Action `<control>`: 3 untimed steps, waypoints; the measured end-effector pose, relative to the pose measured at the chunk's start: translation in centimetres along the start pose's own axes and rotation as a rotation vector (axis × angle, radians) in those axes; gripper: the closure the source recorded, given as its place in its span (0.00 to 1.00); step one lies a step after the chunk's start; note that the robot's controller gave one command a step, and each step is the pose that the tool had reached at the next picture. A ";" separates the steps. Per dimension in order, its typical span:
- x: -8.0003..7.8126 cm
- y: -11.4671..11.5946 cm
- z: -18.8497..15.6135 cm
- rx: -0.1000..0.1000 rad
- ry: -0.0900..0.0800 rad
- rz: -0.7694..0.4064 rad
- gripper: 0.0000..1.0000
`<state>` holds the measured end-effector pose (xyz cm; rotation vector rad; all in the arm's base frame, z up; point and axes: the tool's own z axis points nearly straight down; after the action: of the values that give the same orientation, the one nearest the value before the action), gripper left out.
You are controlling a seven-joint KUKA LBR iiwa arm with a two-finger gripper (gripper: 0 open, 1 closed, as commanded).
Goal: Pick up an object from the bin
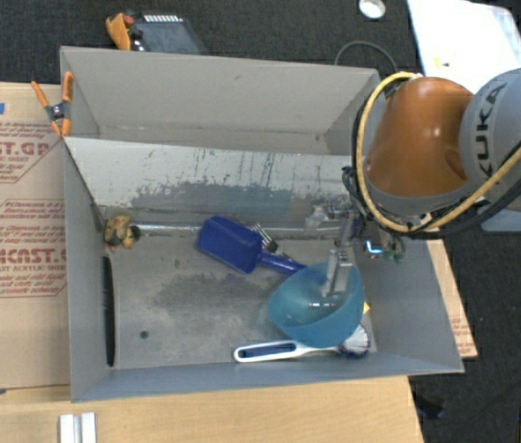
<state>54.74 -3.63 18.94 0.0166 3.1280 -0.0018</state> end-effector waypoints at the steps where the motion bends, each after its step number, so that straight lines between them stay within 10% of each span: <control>1: 1.1 -1.1 3.1 -0.005 0.011 -0.029 0.00; 2: 4.3 -2.4 1.5 0.000 0.005 -0.122 0.00; 3: -0.1 -0.4 3.3 -0.003 0.006 -0.054 0.00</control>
Offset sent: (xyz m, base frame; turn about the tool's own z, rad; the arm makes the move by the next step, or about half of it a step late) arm -0.0515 -0.0117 -0.0123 -0.1366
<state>54.92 -4.03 15.67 -0.0681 3.1328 0.0029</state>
